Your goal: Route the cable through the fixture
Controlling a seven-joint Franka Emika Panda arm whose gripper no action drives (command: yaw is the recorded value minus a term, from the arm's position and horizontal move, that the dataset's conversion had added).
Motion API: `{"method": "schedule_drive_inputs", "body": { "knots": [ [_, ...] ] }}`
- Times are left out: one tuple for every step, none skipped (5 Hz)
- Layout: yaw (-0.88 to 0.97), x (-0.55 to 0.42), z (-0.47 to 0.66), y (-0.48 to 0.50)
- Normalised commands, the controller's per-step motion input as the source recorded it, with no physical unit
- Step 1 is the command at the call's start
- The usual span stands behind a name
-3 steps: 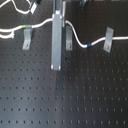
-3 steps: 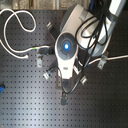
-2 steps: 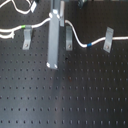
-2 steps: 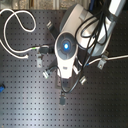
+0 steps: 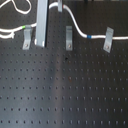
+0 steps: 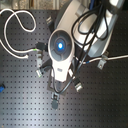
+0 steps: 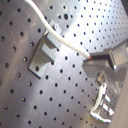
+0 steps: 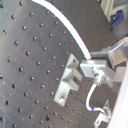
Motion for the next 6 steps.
{"method": "schedule_drive_inputs", "body": {
  "knots": [
    [0.00, 0.303, 0.21, 0.198],
    [0.00, 0.171, 0.27, 0.171],
    [0.00, -0.004, 0.02, -0.017],
    [-0.21, -0.297, 0.26, -0.053],
    [-0.44, -0.245, 0.30, 0.086],
    [-0.11, -0.056, 0.19, 0.304]
  ]
}}
